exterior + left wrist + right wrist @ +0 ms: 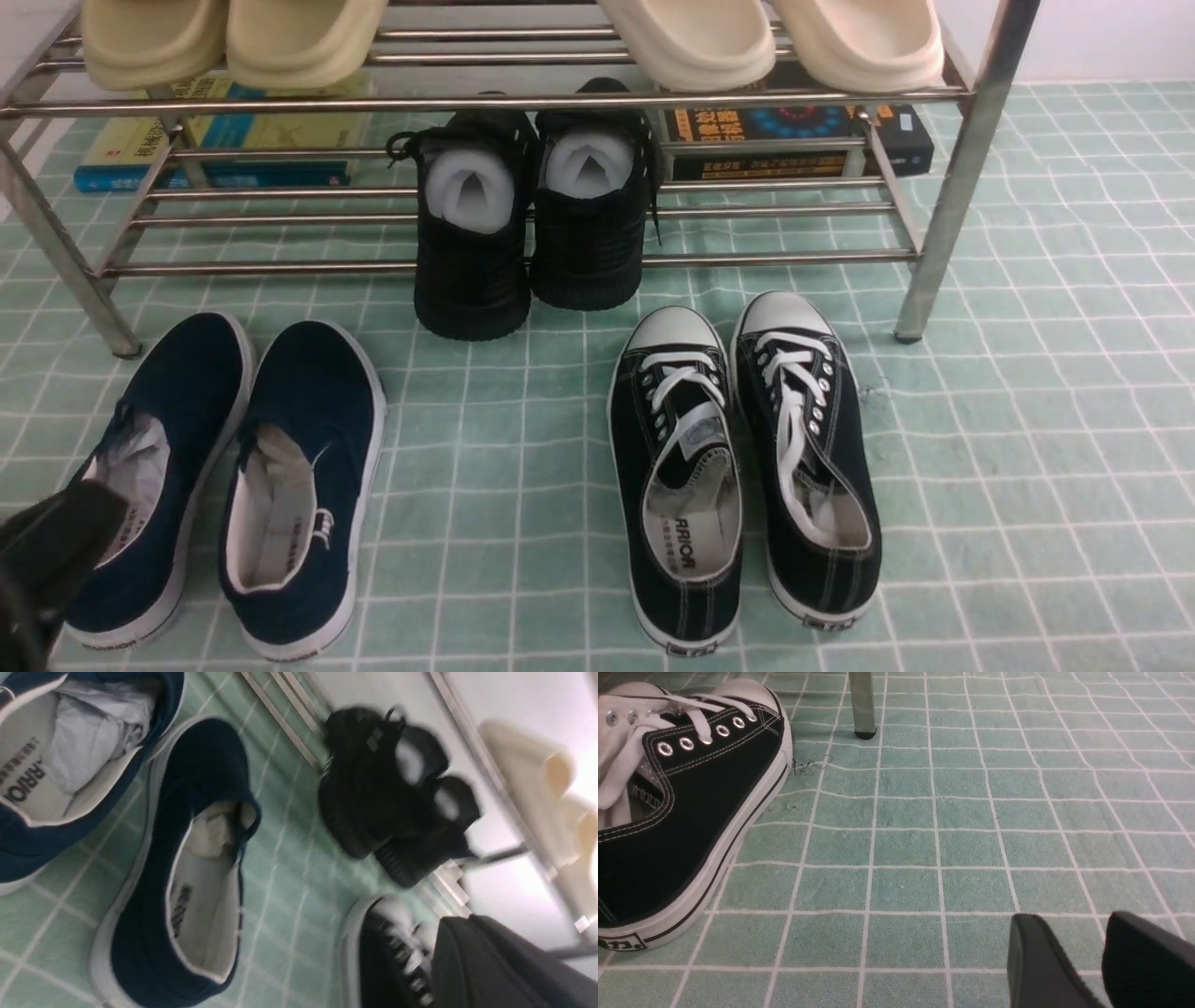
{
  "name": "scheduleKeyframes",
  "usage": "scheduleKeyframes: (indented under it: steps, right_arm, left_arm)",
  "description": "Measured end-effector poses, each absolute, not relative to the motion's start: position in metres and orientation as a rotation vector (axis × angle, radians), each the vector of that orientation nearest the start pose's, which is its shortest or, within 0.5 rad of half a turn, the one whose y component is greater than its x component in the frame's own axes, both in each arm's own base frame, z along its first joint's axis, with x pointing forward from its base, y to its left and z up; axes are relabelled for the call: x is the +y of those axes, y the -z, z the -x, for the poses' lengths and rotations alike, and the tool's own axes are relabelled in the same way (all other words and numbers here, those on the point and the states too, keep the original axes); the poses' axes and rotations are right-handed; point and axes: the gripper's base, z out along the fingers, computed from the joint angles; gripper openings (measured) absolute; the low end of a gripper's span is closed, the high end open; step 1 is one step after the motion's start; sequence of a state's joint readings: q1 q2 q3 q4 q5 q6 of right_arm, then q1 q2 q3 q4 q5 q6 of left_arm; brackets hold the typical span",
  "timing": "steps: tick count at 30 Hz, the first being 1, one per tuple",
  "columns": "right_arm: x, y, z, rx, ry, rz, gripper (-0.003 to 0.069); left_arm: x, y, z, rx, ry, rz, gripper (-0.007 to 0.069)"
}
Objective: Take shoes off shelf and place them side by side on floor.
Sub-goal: 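Grasp a shoe standing on the lower shelf of the shoe rack with the left gripper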
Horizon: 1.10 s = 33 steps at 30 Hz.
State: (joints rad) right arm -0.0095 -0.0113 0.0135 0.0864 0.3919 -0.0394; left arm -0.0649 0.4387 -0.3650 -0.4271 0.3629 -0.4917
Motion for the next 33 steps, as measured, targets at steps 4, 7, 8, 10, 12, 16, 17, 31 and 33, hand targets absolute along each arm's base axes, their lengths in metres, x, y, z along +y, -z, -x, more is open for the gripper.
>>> scheduleKeyframes:
  steps: [4, 7, 8, 10, 12, 16, 17, 31, 33]
  right_arm:
    - [0.003, -0.174, -0.052, 1.876, -0.052, -0.024, 0.0239]
    - [0.003, -0.174, -0.052, 1.876, -0.052, -0.024, 0.0239]
    - [0.003, -0.174, -0.052, 1.876, -0.052, -0.024, 0.0239]
    - [0.003, -0.174, -0.052, 1.876, -0.052, -0.024, 0.0239]
    - [0.003, -0.174, -0.052, 1.876, -0.052, -0.024, 0.0239]
    - [0.003, -0.174, -0.052, 1.876, -0.052, -0.024, 0.0239]
    - [0.003, -0.174, -0.052, 1.876, -0.052, -0.024, 0.0239]
    - [0.003, -0.174, -0.052, 1.876, -0.052, -0.024, 0.0239]
    - [0.003, -0.174, -0.052, 1.876, -0.052, -0.024, 0.0239]
  left_arm:
    - [-0.029, -0.300, -0.140, 2.263, 0.590, 0.487, 0.0001]
    - [-0.032, -0.312, -0.183, 2.486, 0.469, 0.337, 0.0001]
    - [-0.032, -0.313, -0.196, 2.529, 0.453, 0.323, 0.0001]
    - [-0.033, -0.315, -0.219, 2.584, 0.428, 0.298, 0.0001]
    - [-0.040, -0.306, -0.254, 2.664, 0.406, 0.265, 0.0002]
    - [-0.072, -0.298, -0.301, 2.722, 0.336, 0.121, 0.0027]
    - [-0.073, -0.296, -0.302, 2.731, 0.328, 0.119, 0.0027]
    - [-0.122, -0.323, -0.358, 2.485, 0.115, 0.187, 0.0277]
    - [-0.125, -0.325, -0.362, 2.436, 0.151, 0.190, 0.0326]
